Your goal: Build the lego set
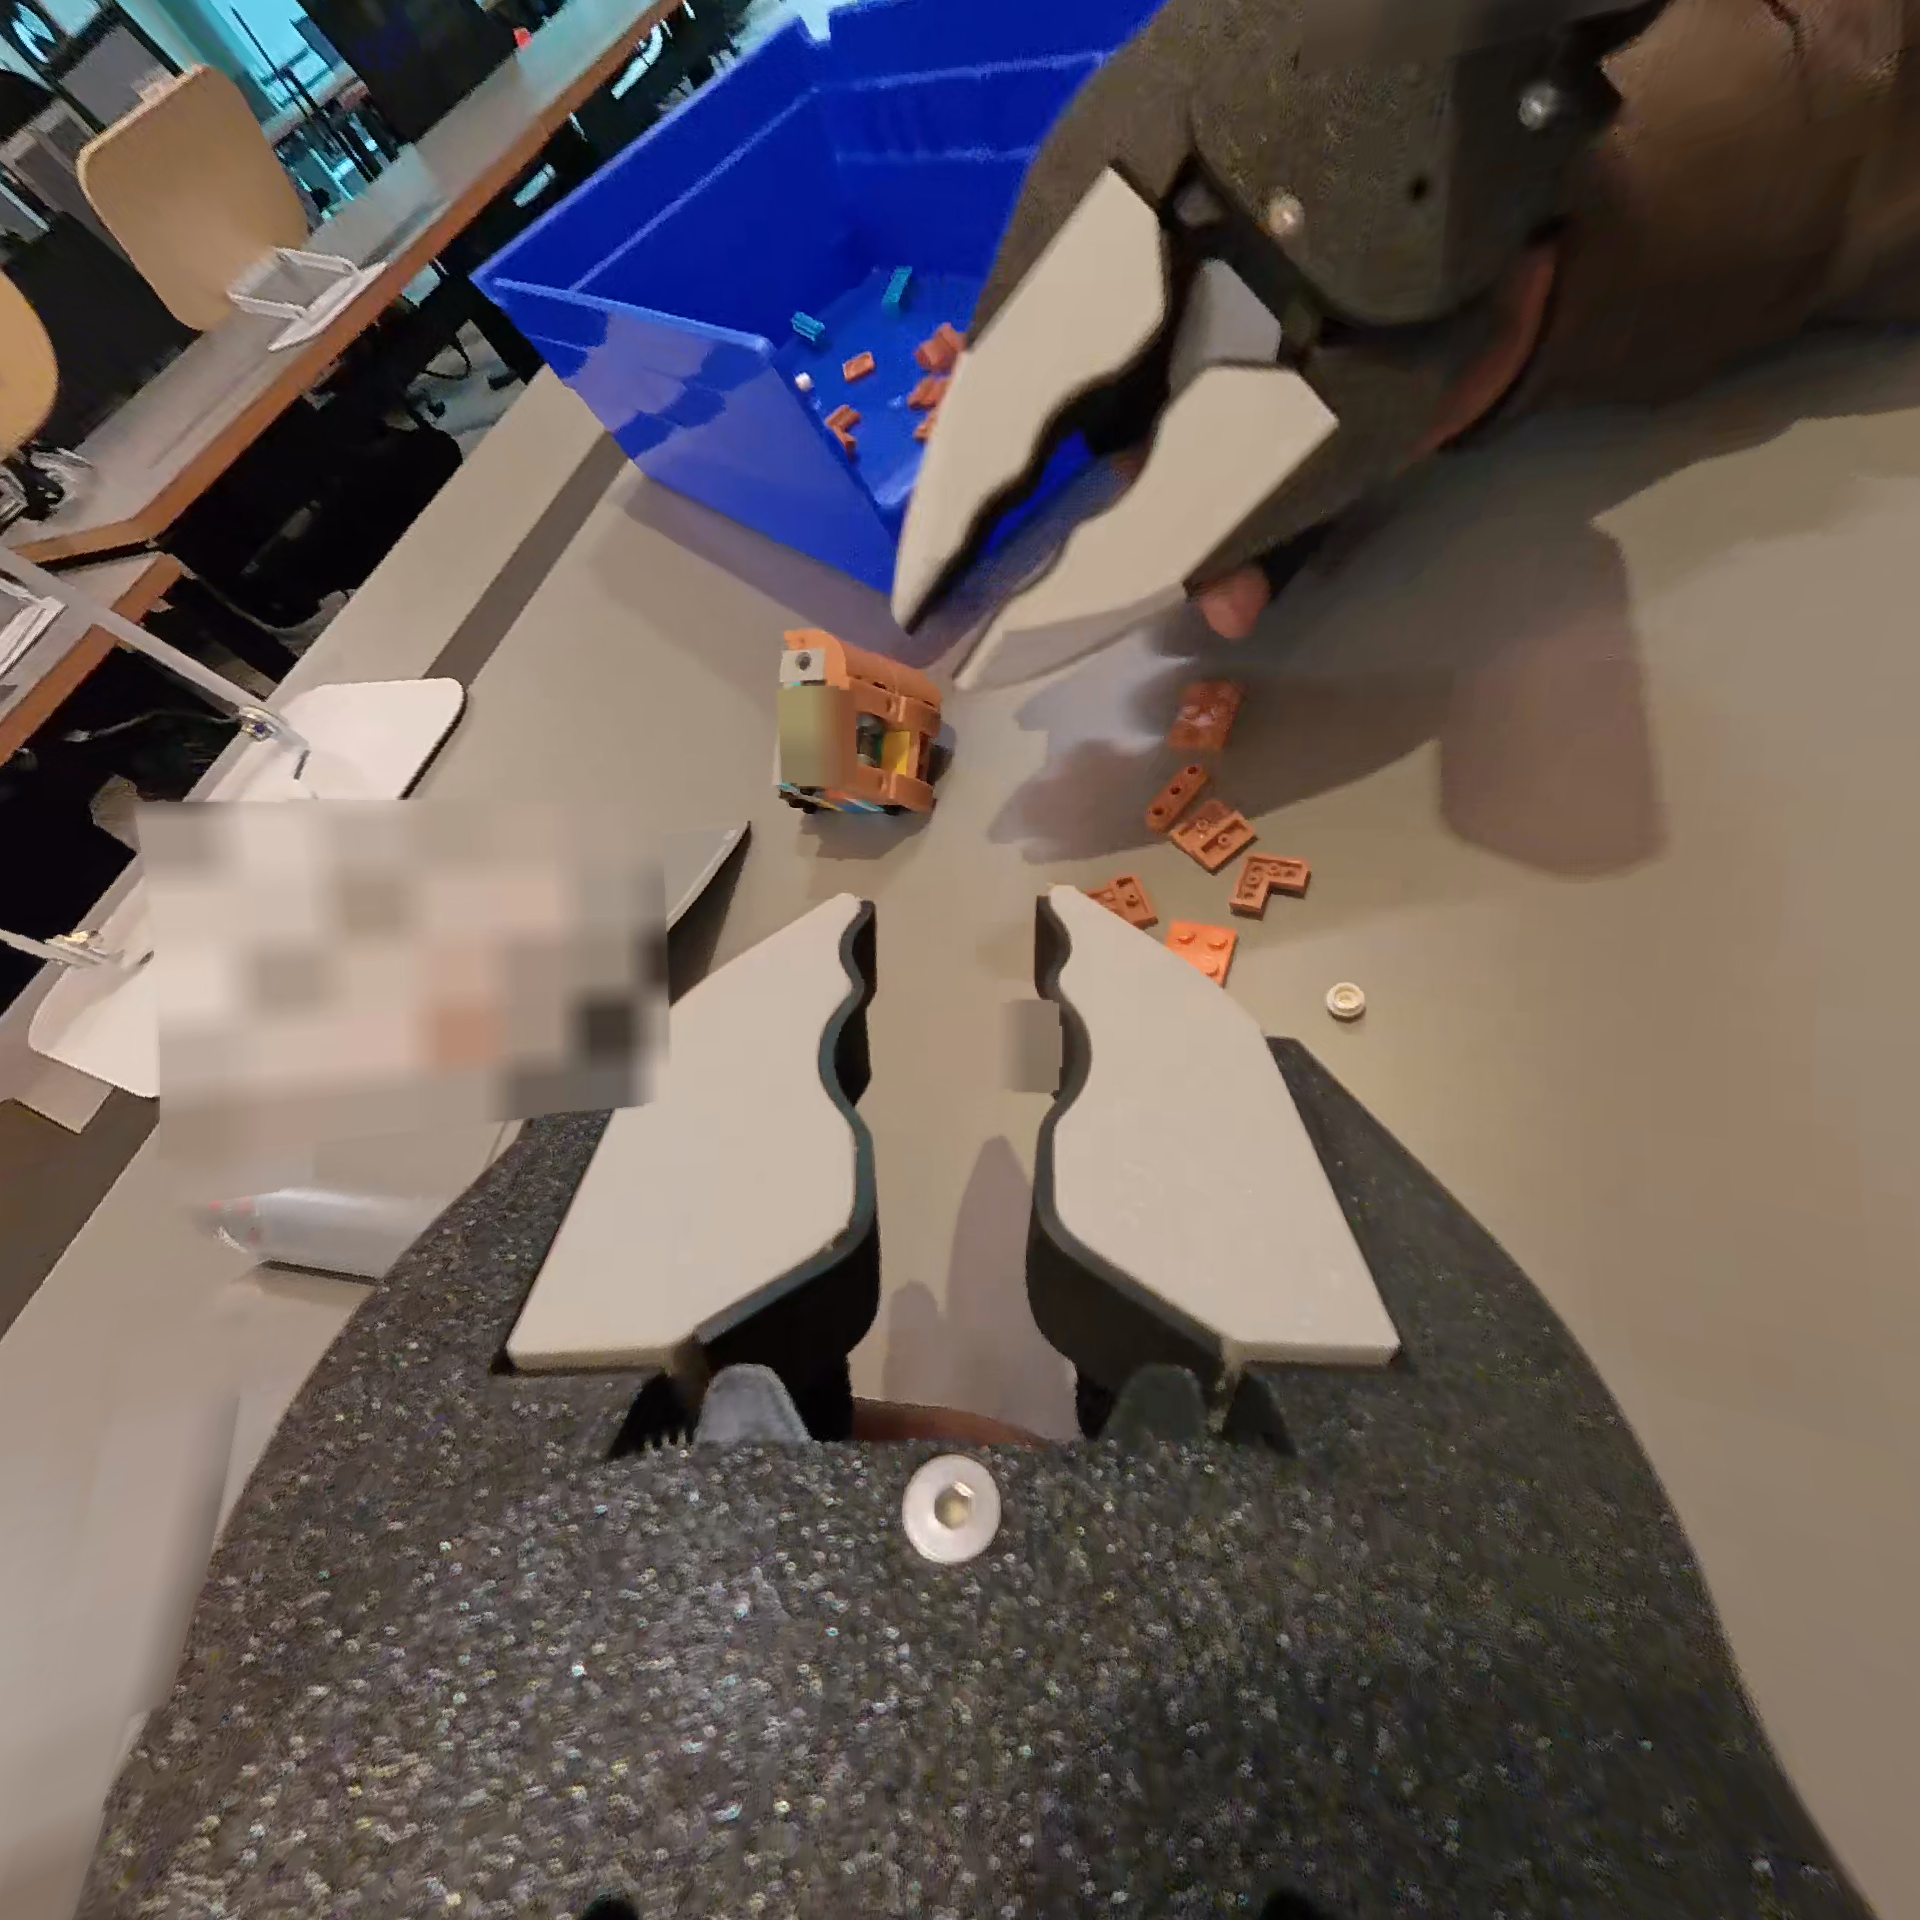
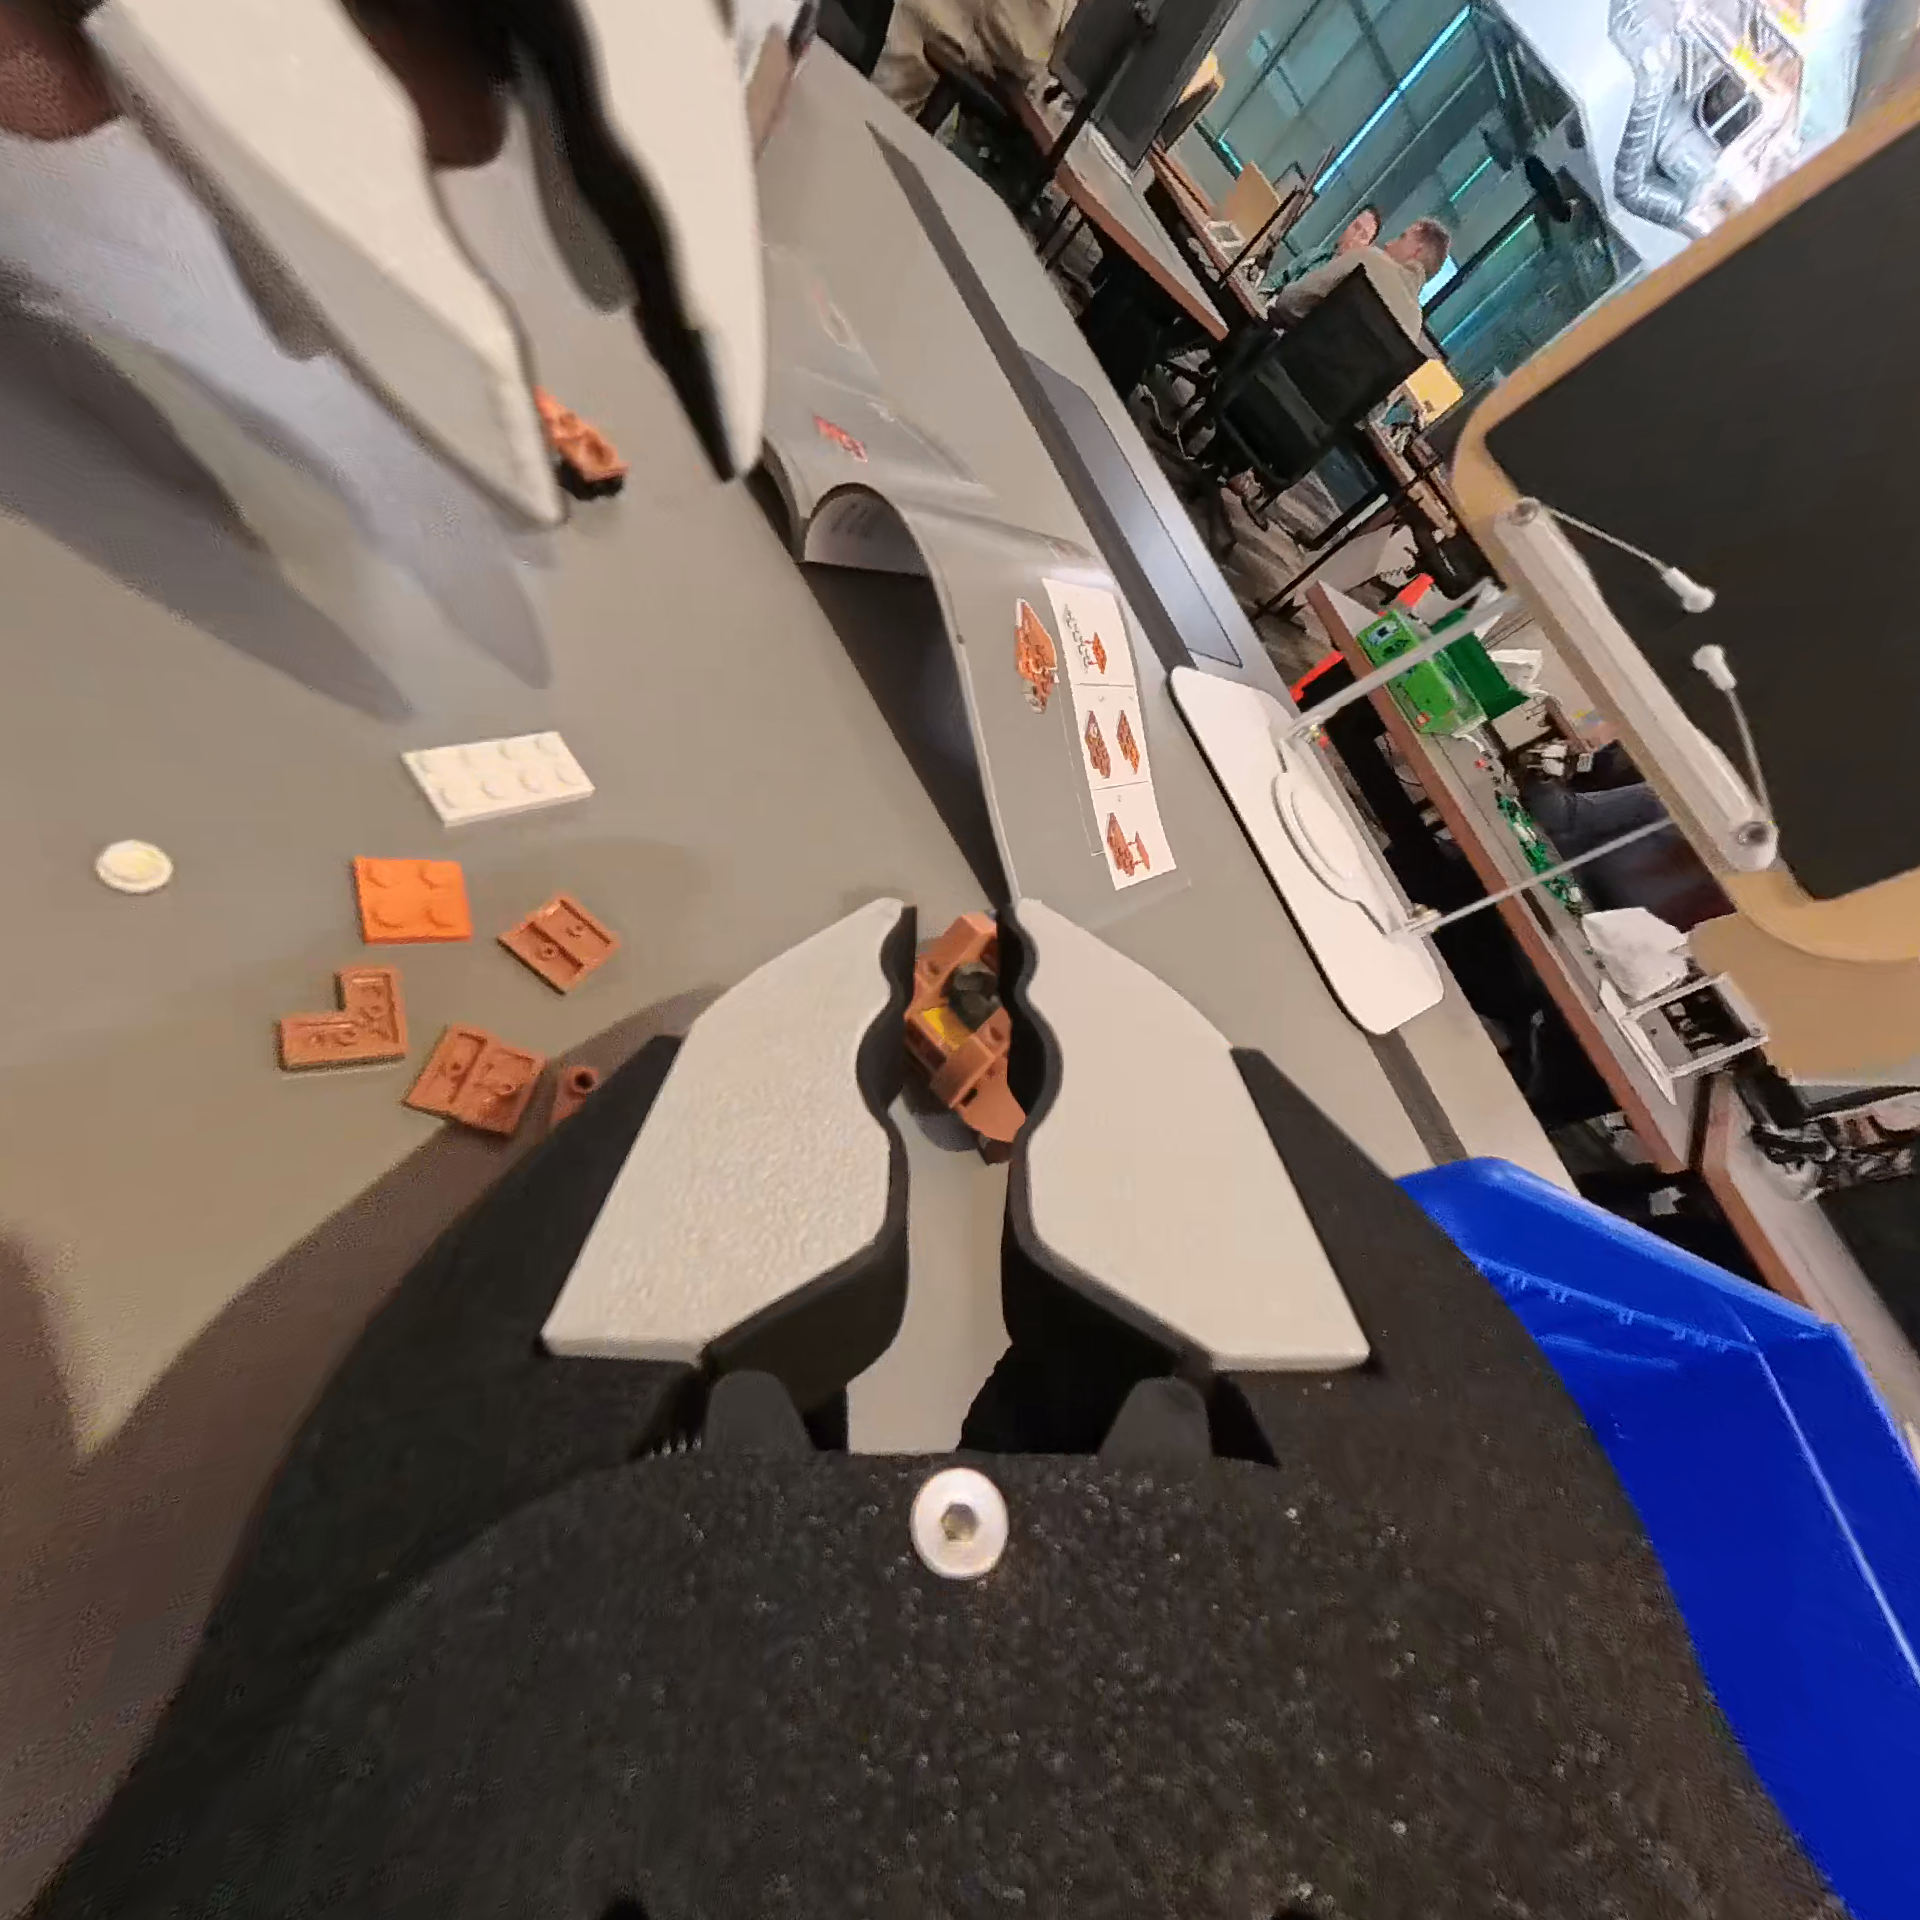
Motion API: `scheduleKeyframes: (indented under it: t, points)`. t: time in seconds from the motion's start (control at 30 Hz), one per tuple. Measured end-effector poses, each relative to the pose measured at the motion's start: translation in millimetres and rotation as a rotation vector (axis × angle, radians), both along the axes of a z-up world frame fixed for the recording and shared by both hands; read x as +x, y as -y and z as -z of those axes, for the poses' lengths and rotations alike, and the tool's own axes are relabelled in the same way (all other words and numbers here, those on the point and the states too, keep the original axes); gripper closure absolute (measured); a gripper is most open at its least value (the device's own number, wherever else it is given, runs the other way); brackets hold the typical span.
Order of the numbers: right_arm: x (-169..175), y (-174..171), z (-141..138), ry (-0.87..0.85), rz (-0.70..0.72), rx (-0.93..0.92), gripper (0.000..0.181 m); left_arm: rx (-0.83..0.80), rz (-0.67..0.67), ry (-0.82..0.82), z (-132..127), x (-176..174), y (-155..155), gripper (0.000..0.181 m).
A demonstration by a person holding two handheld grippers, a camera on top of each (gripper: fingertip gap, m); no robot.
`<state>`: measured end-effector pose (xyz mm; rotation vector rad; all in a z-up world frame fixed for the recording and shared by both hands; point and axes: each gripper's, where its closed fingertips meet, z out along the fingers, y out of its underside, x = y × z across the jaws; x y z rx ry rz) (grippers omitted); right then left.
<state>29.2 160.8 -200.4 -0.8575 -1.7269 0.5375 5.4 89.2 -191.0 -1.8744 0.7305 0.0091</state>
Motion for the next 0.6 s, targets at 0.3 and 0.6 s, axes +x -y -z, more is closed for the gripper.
scheduleKeyframes:
  t: [0.3,0.6]
  points:
    - [2,18,14,0.098,-0.107,-0.115,0.167,-0.022,0.035,0.046,4,-7,0,0.148]
    - [-18,88,36,0.517,-0.384,-0.227,0.151,-0.078,0.046,0.047,7,-29,9,0.147]
